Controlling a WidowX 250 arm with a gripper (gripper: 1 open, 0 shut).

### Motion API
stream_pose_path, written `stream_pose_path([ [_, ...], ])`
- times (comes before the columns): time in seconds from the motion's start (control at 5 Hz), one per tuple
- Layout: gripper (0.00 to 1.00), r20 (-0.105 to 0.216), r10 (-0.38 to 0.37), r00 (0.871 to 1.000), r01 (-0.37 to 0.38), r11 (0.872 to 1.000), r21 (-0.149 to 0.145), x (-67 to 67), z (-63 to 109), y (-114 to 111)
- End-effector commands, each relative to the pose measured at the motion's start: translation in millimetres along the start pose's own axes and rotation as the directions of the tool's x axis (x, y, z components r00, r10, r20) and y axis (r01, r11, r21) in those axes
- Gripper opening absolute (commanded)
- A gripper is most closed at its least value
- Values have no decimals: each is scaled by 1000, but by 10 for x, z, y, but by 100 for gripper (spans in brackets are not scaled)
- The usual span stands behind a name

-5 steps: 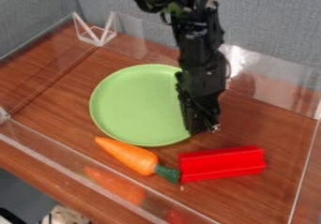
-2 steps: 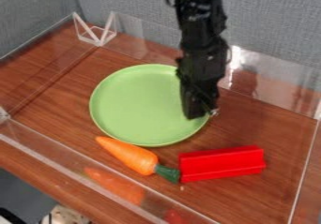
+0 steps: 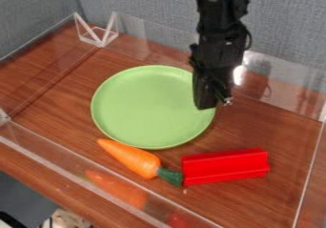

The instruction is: Put the red object on the left side

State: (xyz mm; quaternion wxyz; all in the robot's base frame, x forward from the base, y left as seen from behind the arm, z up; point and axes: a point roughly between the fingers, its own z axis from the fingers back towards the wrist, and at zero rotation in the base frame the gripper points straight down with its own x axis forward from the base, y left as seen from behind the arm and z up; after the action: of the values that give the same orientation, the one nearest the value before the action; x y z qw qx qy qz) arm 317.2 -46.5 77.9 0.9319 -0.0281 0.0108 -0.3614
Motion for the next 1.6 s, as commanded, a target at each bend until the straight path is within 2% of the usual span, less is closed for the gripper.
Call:
stream_pose_path([
  [0.0, 0, 50, -57, 997, 54, 997, 55, 41, 190, -84],
  [0.2, 0, 54, -106, 993, 103, 993, 59, 54, 90, -253],
  [0.4, 0, 45, -91, 995, 88, 994, 68, -17, 36, -270],
  [0.6, 0, 33, -77, 996, 74, 993, 87, -63, 56, -264],
  [0.8, 0, 32, 1, 1000, -4, 995, 96, -88, 135, -351],
  [1.0, 0, 35, 85, 996, -88, 990, 110, -125, 223, -426],
  [1.2, 100, 69, 86, 994, -94, 990, 110, -184, 62, -545],
  [1.4, 100, 102, 48, 994, -60, 991, 119, -208, -97, -627],
])
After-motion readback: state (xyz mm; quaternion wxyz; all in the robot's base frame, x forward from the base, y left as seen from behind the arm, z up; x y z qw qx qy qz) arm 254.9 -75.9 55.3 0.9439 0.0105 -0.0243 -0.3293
